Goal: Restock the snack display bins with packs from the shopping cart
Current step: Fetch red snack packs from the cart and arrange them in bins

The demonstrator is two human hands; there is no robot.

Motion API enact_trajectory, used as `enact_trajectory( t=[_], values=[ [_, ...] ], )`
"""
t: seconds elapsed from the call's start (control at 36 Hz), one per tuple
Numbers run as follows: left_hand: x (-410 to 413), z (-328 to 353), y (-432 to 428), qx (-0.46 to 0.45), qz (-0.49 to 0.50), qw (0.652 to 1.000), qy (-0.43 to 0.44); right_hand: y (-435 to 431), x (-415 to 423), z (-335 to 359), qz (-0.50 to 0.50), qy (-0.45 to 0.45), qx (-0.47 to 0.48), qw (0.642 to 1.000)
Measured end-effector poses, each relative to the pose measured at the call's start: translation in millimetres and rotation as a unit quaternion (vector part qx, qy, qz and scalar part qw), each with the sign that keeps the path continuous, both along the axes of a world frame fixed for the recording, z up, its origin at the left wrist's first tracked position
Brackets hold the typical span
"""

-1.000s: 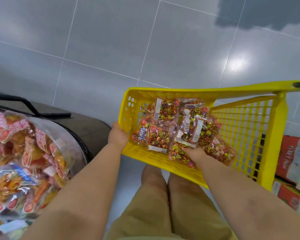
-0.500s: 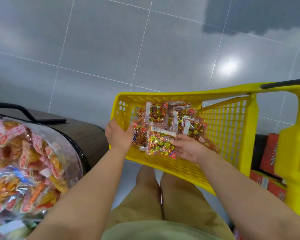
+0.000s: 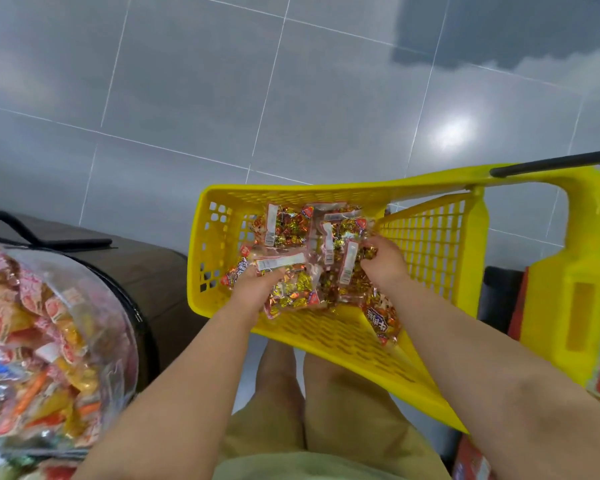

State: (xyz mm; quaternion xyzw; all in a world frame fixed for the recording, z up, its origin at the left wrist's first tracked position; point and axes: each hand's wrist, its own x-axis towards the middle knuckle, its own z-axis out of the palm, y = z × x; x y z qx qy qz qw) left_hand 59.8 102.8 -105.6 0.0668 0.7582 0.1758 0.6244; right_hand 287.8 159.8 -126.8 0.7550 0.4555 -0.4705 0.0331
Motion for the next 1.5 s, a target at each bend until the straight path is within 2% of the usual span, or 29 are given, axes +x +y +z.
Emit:
enact_trajectory(
  t=[0.08, 0.19, 0.36, 0.44, 0.5, 0.58, 0.64, 0.69, 0.75, 0.83, 0.89, 0.97, 1.03, 1.11, 1.17, 1.22, 1.28, 1.31, 1.36, 1.44, 1.5],
  values=[
    [-3.6, -1.8, -8.3, -0.015, 0.086, 0.996, -0.028, 5.1, 12.5, -16.8, 0.115, -0.044, 0.005, 0.992],
    [-7.2, -9.6, -17.7, -0.008, 0.14, 0.988, -0.066, 9.2, 17.5, -31.9, 0.249, -0.102, -0.022, 0.963],
    [-8.3, -7.6, -16.6, -0.003, 0.182, 0.98, -0.077, 8.4, 8.5, -35.4, 0.314, -0.192, -0.034, 0.929],
    [-6.4, -2.9, -15.6, 0.017, 0.182, 0.981, -0.066, 15.0, 4.3, -29.3, 0.378, -0.205, -0.05, 0.901],
    [-4.2, 3.8, -13.7, 0.028, 0.18, 0.982, -0.053, 18.4, 4.7, -23.1, 0.387, -0.197, -0.051, 0.899],
    [-3.7, 9.1, -11.6, 0.034, 0.176, 0.983, -0.036, 20.2, 11.0, -11.4, 0.313, -0.133, 0.012, 0.94],
    [-3.8, 11.0, -9.8, 0.035, 0.169, 0.985, -0.029, 20.9, 14.5, -1.6, 0.208, -0.074, 0.056, 0.974],
    [-3.1, 12.9, -6.9, 0.037, 0.162, 0.986, -0.03, 23.8, 14.1, 8.5, 0.096, -0.013, 0.081, 0.992],
    [-2.2, 13.4, -3.7, 0.038, 0.158, 0.985, -0.048, 28.3, 8.7, 19.9, -0.009, 0.055, 0.084, 0.995],
    [0.3, 11.0, 1.5, 0.032, 0.158, 0.985, -0.061, 29.3, -2.8, 32.0, -0.126, 0.184, -0.005, 0.975],
    [2.9, 11.5, 5.3, 0.032, 0.161, 0.984, -0.064, 22.8, -11.6, 37.4, -0.12, 0.234, -0.075, 0.962],
    [6.5, 22.1, 12.7, 0.029, 0.148, 0.979, -0.138, 9.4, -25.2, 40.2, -0.002, 0.217, -0.112, 0.97],
    [6.8, 26.0, 13.9, 0.027, 0.101, 0.979, -0.175, 2.6, -34.5, 39.3, 0.018, 0.215, -0.126, 0.968],
    [6.1, 21.2, 9.0, 0.028, 0.049, 0.989, -0.138, -5.9, -43.7, 39.3, 0.017, 0.26, -0.156, 0.953],
    [5.6, 14.7, 5.6, 0.018, 0.053, 0.992, -0.114, -10.2, -43.0, 36.4, 0.015, 0.268, -0.151, 0.951],
    [5.8, 8.5, 3.2, 0.013, 0.089, 0.991, -0.097, -16.0, -36.8, 28.3, -0.021, 0.249, -0.137, 0.958],
    [6.1, 4.3, 1.4, 0.014, 0.135, 0.988, -0.077, -23.6, -28.1, 15.7, -0.071, 0.193, -0.113, 0.972],
    [6.1, 1.6, -0.1, 0.015, 0.15, 0.986, -0.07, -28.0, -22.8, 8.5, -0.065, 0.148, -0.107, 0.981],
    [6.6, -2.3, -4.5, 0.015, 0.164, 0.984, -0.061, -38.7, -11.3, -6.0, 0.033, 0.058, -0.138, 0.988],
    [6.8, -6.8, -10.1, 0.016, 0.181, 0.983, -0.042, -56.9, -1.5, -21.4, 0.202, 0.014, -0.222, 0.954],
    [7.6, -9.3, -13.9, 0.015, 0.188, 0.981, -0.037, -65.8, 0.1, -29.1, 0.307, -0.003, -0.232, 0.923]
  ],
)
